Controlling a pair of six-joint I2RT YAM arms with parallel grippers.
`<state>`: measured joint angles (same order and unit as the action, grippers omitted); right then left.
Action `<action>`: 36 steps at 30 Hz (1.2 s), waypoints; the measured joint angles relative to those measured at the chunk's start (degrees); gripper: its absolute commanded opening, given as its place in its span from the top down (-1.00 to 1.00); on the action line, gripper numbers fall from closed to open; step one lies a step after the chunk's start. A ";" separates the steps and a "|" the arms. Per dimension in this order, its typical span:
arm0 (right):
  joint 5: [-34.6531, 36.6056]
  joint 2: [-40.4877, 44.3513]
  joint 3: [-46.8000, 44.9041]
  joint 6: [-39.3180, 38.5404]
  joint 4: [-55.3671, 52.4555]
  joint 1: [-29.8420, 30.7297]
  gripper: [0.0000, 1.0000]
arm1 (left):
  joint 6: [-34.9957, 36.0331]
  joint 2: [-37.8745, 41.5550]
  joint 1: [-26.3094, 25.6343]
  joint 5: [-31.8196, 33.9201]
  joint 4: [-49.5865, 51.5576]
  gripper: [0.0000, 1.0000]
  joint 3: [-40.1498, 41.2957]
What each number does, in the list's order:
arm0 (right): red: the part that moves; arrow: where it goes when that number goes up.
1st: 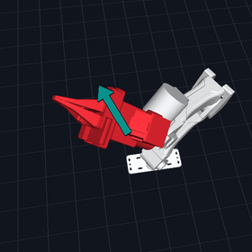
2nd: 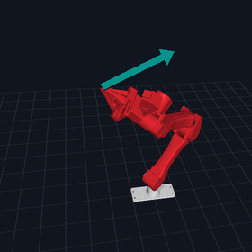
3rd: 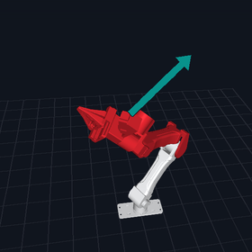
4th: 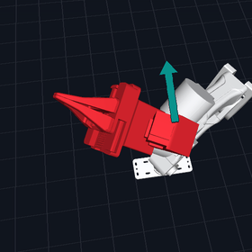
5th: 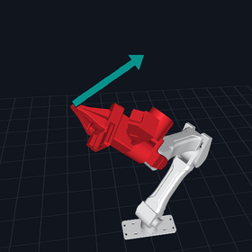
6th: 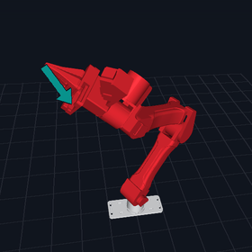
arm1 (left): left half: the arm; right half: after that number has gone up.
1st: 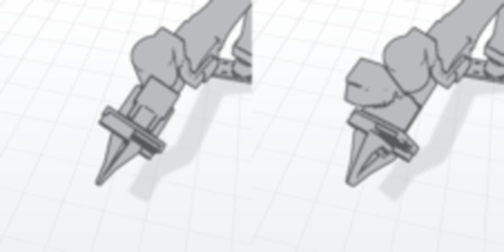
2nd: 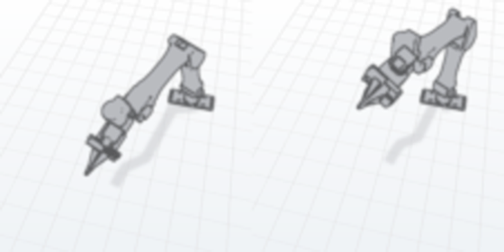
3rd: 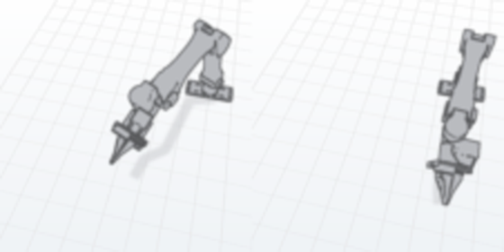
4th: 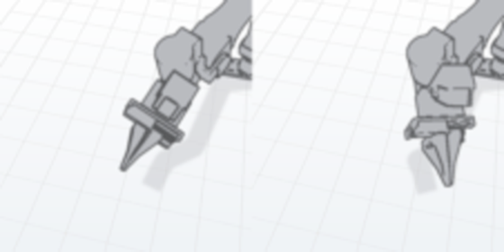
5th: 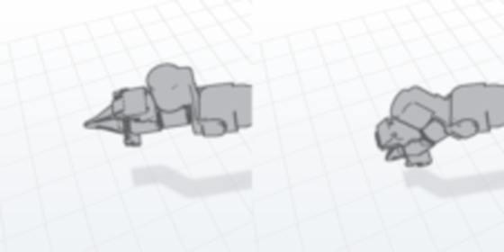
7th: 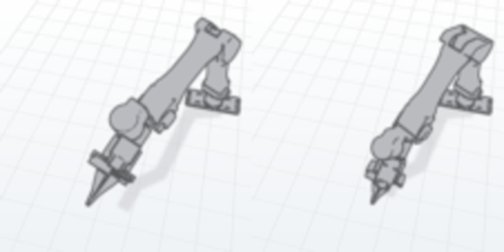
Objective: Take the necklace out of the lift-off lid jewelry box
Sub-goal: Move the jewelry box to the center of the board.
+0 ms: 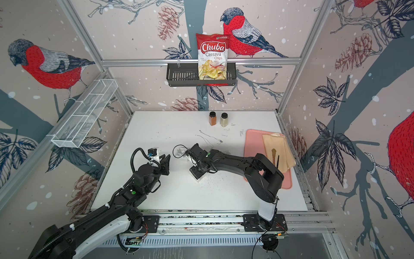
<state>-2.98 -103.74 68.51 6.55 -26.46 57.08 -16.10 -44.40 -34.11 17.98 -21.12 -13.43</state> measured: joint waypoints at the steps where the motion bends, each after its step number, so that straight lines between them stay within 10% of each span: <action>1: 0.15 -0.02 -0.02 0.02 0.26 0.00 -0.19 | 0.00 0.52 0.24 -0.02 0.52 0.33 0.00; 13: 3.61 2.23 -0.35 -0.42 -1.07 1.25 -0.83 | 0.00 1.31 0.94 -1.25 2.32 0.33 0.00; 36: 4.63 -2.03 -3.06 2.56 -0.09 -5.38 -0.57 | 0.04 0.74 2.67 -2.01 3.80 0.00 -0.90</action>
<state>1.65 -105.78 65.45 9.10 -26.55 51.70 -16.05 -43.66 -31.44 15.97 -17.32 -14.33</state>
